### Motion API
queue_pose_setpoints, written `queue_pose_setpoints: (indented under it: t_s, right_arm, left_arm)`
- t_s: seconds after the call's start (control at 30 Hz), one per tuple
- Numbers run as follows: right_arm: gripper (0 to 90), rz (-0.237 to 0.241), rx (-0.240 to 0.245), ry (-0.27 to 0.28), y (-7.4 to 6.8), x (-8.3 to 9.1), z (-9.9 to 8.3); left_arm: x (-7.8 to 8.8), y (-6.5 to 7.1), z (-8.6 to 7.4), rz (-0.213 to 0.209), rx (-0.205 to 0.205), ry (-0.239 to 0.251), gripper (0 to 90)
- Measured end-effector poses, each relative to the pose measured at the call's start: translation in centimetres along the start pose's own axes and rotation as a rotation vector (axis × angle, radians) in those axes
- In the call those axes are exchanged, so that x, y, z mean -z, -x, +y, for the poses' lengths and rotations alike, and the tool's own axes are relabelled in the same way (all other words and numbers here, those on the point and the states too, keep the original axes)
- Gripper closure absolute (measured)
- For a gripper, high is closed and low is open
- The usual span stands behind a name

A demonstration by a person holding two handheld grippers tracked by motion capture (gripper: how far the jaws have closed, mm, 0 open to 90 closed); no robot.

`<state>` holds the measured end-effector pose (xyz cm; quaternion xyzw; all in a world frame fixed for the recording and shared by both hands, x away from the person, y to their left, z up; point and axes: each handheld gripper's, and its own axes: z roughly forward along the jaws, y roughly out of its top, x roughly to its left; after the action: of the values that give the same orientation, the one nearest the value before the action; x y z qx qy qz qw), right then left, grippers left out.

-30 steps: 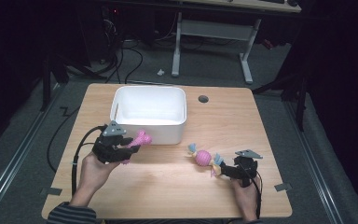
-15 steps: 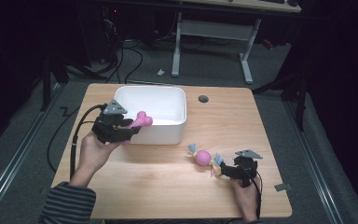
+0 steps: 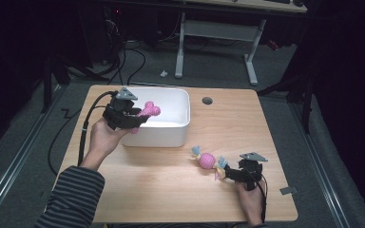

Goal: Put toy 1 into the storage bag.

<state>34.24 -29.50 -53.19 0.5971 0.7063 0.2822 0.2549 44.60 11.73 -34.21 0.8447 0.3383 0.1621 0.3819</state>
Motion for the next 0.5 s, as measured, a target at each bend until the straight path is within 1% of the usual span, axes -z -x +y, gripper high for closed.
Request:
queue_pose_setpoints:
  t_s: [0.07, 0.1, 0.23, 0.27, 0.3, 0.33, 0.37, 0.47, 0.5]
  right_arm:
    - [12.1, 0.001, 0.000, -0.001, 0.0, 0.0, 0.0]
    - [12.3, 0.002, 0.000, 0.000, 0.0, 0.0, 0.0]
    - [12.3, 0.003, 0.001, 0.000, 0.0, 0.0, 0.0]
    - [12.3, 0.003, 0.001, 0.000, 0.0, 0.0, 0.0]
    - [12.3, 0.003, 0.001, 0.000, 0.0, 0.0, 0.0]
    - [12.3, 0.003, 0.001, 0.000, 0.0, 0.0, 0.0]
    - [12.3, 0.003, 0.001, 0.000, 0.0, 0.0, 0.0]
    - [12.3, 0.003, 0.000, 0.000, 0.0, 0.0, 0.0]
    - [12.3, 0.003, 0.000, 0.000, 0.0, 0.0, 0.0]
  left_arm:
    - [-0.1, -0.1, 0.1, 0.002, 0.002, 0.001, 59.1]
    - [-0.5, -0.4, 0.3, 0.016, 0.003, 0.003, 59.1]
    - [-1.7, -0.8, 0.7, 0.013, 0.014, -0.016, 59.1]
    - [-1.7, -0.8, 0.7, 0.013, 0.014, -0.016, 59.1]
    - [-2.3, -0.9, 0.9, 0.014, 0.014, -0.021, 59.1]
    - [-2.3, -0.9, 0.9, 0.014, 0.014, -0.021, 59.0]
    - [-2.7, -1.1, 0.9, 0.015, 0.022, -0.025, 59.0]
    - [-3.1, -1.2, 1.0, 0.022, 0.021, -0.023, 58.9]
    - [-3.5, -1.4, 1.1, 0.026, 0.024, -0.019, 58.9]
